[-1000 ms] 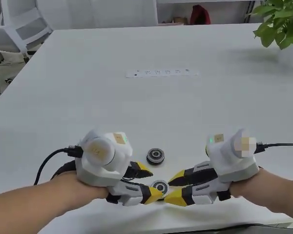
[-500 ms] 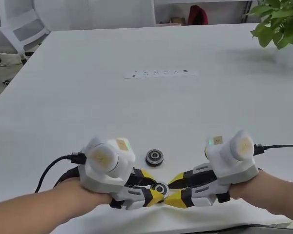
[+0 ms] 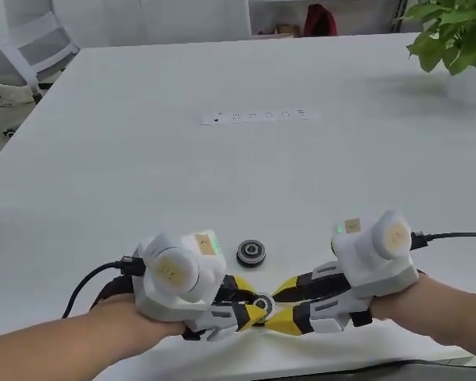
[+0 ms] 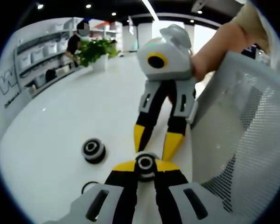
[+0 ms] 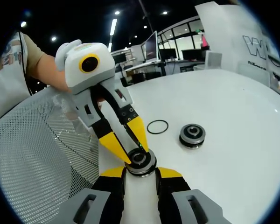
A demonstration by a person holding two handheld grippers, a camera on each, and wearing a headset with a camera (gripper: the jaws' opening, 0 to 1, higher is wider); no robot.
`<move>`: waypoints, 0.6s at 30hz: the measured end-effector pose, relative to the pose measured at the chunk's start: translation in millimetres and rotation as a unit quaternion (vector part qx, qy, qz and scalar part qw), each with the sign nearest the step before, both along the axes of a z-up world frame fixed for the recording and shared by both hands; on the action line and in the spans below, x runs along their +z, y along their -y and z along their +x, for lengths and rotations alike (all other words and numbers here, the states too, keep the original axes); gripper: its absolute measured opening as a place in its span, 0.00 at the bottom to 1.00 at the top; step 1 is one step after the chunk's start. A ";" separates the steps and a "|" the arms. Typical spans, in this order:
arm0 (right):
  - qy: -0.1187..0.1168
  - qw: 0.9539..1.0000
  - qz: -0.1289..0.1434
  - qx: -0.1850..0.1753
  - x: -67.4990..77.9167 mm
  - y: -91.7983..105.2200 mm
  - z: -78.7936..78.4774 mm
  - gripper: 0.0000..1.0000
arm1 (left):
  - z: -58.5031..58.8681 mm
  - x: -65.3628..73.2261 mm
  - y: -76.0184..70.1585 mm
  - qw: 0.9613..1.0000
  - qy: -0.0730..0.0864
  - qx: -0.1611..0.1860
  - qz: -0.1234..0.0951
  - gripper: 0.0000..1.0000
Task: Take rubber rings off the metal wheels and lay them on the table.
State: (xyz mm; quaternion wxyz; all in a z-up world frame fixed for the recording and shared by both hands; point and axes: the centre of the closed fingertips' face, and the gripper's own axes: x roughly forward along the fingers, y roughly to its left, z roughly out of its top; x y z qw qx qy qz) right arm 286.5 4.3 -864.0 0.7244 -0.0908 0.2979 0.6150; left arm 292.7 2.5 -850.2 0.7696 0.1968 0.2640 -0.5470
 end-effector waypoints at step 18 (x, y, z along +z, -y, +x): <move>0.055 0.998 -0.020 0.031 -1.0 4.5 -0.7 0.17 | 2.3 -0.3 2.1 1.000 0.009 0.002 0.000 0.13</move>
